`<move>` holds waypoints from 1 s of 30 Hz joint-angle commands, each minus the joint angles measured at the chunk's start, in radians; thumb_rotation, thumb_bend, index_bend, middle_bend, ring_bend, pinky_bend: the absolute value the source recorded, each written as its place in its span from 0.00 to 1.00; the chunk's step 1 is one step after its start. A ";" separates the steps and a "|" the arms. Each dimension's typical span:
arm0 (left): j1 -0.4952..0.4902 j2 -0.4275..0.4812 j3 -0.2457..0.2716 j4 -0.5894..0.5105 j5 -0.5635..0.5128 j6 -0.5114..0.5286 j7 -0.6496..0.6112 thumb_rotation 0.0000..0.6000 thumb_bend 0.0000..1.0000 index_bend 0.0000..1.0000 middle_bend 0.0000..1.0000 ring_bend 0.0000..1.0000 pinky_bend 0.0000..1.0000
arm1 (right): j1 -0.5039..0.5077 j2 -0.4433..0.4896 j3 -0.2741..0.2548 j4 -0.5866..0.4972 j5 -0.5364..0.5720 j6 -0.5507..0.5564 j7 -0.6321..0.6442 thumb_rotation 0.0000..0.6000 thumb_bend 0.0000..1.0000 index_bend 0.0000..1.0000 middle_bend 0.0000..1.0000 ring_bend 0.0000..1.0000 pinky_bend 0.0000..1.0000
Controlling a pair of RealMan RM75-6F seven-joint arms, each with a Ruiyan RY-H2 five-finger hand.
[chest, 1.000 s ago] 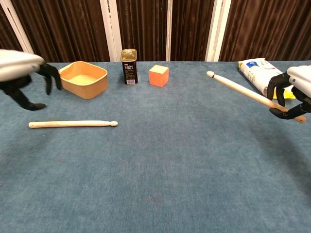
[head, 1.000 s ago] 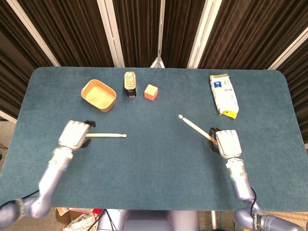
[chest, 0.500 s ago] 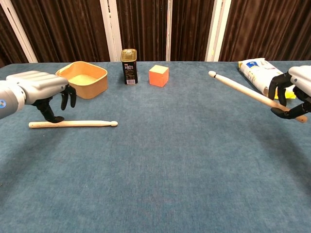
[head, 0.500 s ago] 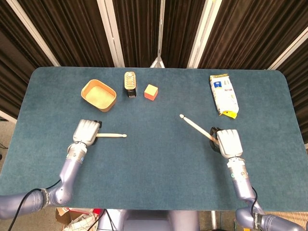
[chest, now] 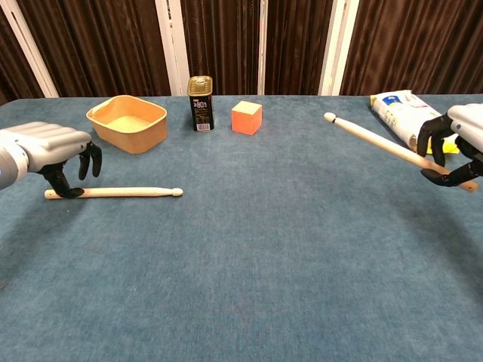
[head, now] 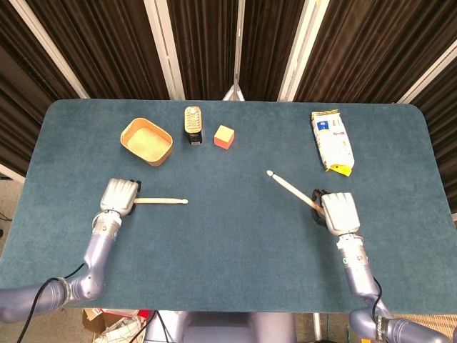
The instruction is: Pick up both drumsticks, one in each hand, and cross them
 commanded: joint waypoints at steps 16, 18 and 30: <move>-0.007 -0.052 0.029 0.082 0.007 -0.017 -0.034 1.00 0.50 0.44 0.44 0.88 0.97 | 0.000 -0.004 0.000 0.015 0.007 -0.004 -0.001 1.00 0.64 0.69 0.67 0.88 0.79; -0.009 -0.056 0.029 0.085 0.009 -0.018 -0.036 1.00 0.50 0.43 0.44 0.88 0.97 | -0.001 -0.005 0.000 0.018 0.008 -0.004 0.000 1.00 0.64 0.69 0.67 0.88 0.79; -0.008 -0.081 0.041 0.104 0.034 -0.005 -0.044 1.00 0.51 0.51 0.55 0.88 0.97 | -0.001 -0.005 0.001 0.021 0.006 -0.001 0.007 1.00 0.64 0.69 0.67 0.88 0.79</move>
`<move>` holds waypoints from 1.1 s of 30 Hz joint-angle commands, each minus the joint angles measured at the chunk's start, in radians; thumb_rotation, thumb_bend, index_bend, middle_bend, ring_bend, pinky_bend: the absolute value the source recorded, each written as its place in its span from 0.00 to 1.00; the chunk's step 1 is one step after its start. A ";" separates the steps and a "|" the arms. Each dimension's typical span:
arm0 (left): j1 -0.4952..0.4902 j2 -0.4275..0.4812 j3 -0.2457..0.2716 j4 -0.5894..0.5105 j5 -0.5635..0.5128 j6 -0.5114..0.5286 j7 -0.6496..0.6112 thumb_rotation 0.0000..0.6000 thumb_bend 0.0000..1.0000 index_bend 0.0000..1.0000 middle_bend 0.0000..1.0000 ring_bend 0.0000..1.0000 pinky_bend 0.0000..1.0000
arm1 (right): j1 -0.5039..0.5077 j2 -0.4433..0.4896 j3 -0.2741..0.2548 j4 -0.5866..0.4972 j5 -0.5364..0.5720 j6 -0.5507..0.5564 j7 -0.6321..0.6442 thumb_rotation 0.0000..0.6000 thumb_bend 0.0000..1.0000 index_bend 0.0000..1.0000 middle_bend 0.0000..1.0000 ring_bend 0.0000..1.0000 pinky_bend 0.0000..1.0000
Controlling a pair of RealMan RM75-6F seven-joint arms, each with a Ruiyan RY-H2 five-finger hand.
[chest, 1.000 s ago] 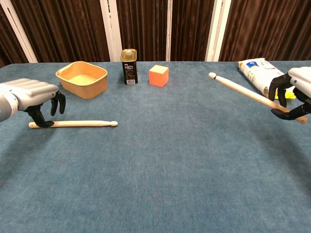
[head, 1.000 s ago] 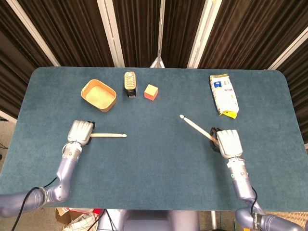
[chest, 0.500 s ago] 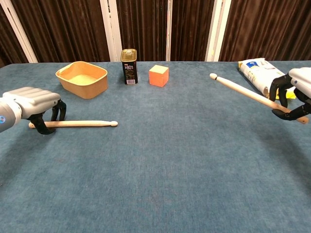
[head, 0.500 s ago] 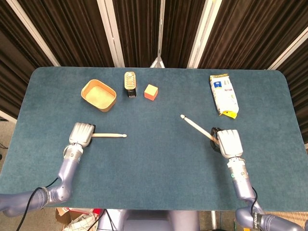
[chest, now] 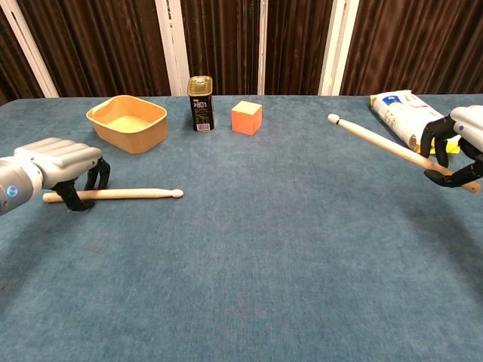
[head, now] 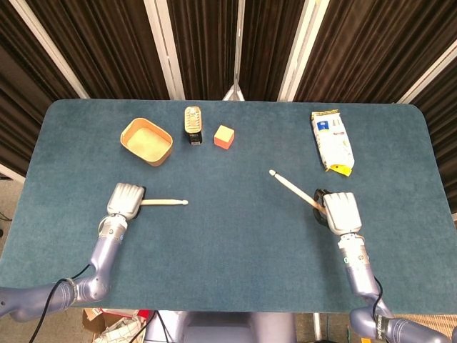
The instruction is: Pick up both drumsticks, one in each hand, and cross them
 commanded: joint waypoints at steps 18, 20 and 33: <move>0.012 0.012 0.002 0.011 0.261 0.100 -0.148 1.00 0.57 0.62 0.69 0.89 0.97 | -0.002 0.006 0.008 -0.028 -0.005 0.019 -0.007 1.00 0.64 0.70 0.67 0.88 0.79; 0.012 0.017 -0.004 0.004 0.298 0.115 -0.177 1.00 0.57 0.62 0.69 0.89 0.97 | -0.001 0.007 0.012 -0.039 -0.006 0.024 -0.010 1.00 0.64 0.70 0.67 0.88 0.79; -0.048 0.021 -0.106 -0.099 0.372 0.146 -0.217 1.00 0.57 0.63 0.70 0.89 0.97 | 0.037 0.032 0.064 -0.173 -0.001 0.034 -0.076 1.00 0.64 0.70 0.67 0.88 0.79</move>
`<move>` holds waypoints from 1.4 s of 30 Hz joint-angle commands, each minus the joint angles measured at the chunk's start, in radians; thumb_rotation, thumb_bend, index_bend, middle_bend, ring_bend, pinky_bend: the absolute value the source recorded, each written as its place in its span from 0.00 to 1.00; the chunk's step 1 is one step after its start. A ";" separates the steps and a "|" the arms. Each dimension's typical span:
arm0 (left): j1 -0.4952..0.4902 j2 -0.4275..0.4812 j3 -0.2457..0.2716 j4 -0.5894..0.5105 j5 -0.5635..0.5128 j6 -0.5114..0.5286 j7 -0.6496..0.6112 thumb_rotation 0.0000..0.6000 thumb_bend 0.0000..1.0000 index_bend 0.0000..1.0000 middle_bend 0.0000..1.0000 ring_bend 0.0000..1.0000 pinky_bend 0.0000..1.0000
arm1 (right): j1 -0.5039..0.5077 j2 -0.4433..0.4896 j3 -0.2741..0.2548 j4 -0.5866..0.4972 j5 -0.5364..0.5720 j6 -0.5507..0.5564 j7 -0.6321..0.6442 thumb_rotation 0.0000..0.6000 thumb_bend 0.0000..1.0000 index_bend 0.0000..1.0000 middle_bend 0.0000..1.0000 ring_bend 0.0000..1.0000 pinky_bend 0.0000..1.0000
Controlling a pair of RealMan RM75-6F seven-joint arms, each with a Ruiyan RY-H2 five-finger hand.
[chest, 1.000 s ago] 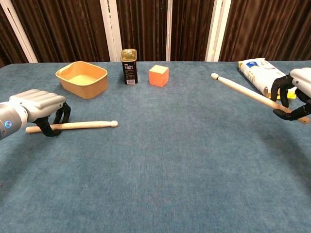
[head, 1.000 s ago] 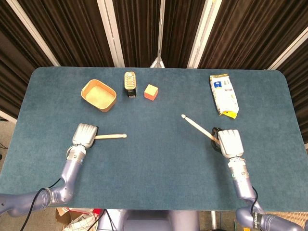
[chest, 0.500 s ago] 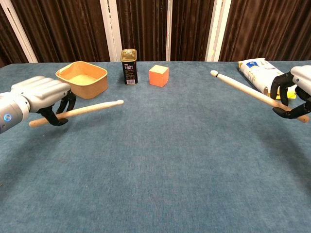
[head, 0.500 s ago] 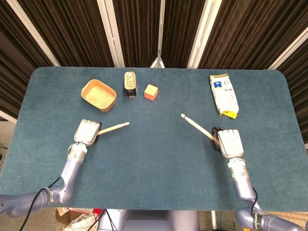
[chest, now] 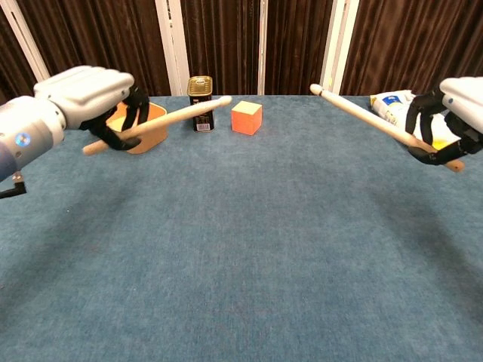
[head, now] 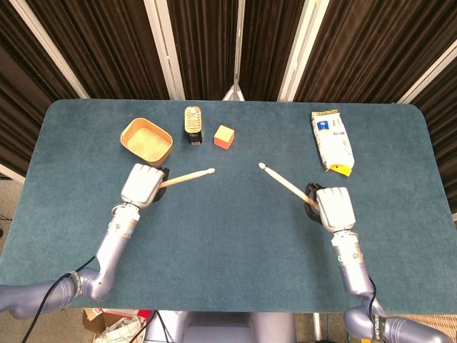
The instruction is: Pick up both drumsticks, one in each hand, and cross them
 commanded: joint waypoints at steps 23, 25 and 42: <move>-0.170 -0.109 -0.173 -0.125 -0.011 0.012 0.053 1.00 0.57 0.64 0.71 0.89 0.97 | 0.158 0.028 0.166 -0.295 0.155 0.001 -0.257 1.00 0.64 0.70 0.67 0.88 0.79; -0.166 -0.099 -0.168 -0.134 -0.002 0.017 0.046 1.00 0.57 0.64 0.71 0.89 0.97 | 0.156 0.033 0.161 -0.294 0.160 0.007 -0.257 1.00 0.64 0.70 0.67 0.88 0.79; -0.184 -0.118 -0.181 -0.070 0.010 0.027 -0.001 1.00 0.57 0.64 0.70 0.89 0.97 | 0.154 0.023 0.118 -0.297 0.159 0.032 -0.236 1.00 0.64 0.70 0.67 0.88 0.79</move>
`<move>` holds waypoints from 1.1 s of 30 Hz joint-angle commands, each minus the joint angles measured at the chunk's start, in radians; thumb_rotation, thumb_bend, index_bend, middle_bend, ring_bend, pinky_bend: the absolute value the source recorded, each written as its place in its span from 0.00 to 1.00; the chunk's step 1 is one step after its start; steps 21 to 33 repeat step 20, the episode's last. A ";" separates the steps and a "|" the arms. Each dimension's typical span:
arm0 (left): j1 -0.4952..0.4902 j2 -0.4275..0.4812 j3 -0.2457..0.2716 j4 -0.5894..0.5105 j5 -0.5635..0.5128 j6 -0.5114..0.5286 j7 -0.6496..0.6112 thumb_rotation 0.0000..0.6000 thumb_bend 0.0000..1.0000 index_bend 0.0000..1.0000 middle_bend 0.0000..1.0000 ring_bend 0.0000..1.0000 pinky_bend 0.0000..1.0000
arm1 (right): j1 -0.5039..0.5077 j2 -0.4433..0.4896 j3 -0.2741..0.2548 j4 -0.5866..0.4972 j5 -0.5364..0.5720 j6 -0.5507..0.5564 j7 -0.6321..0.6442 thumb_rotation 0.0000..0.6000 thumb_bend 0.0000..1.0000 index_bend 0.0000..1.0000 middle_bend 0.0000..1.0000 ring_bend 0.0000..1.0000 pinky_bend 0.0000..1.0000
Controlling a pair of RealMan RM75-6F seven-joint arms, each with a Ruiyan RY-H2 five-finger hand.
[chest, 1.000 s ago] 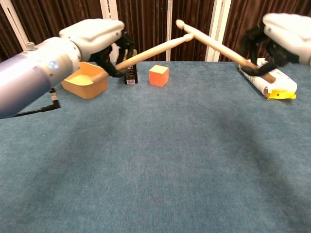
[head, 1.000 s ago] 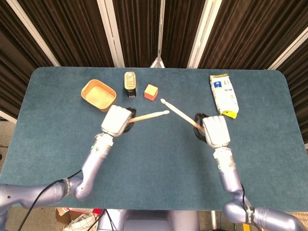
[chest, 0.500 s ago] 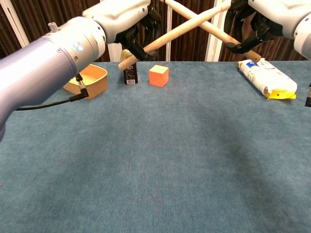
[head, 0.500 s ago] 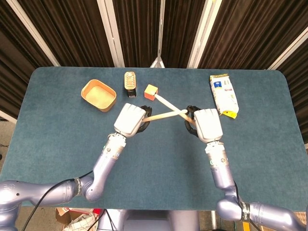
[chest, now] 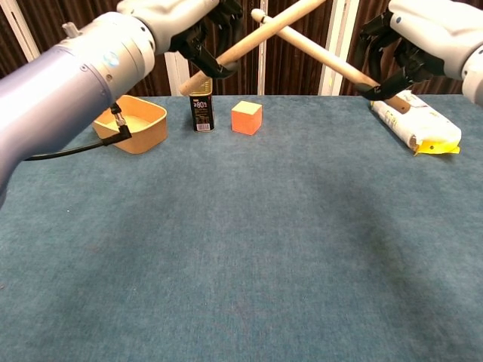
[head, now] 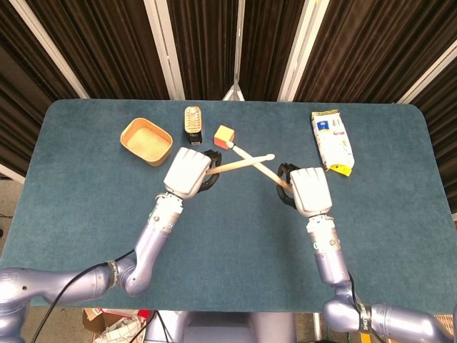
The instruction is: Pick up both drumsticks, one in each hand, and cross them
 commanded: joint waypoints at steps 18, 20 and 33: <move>-0.016 -0.031 -0.003 0.002 -0.013 0.027 0.026 1.00 0.57 0.64 0.70 0.89 0.97 | 0.018 0.029 0.003 -0.101 -0.005 0.037 -0.027 1.00 0.64 0.70 0.67 0.88 0.79; -0.013 -0.026 0.002 -0.006 -0.012 0.027 0.026 1.00 0.57 0.64 0.70 0.89 0.97 | 0.019 0.026 -0.001 -0.103 -0.003 0.039 -0.030 1.00 0.64 0.70 0.67 0.88 0.79; -0.013 -0.026 0.002 -0.006 -0.012 0.027 0.026 1.00 0.57 0.64 0.70 0.89 0.97 | 0.019 0.026 -0.001 -0.103 -0.003 0.039 -0.030 1.00 0.64 0.70 0.67 0.88 0.79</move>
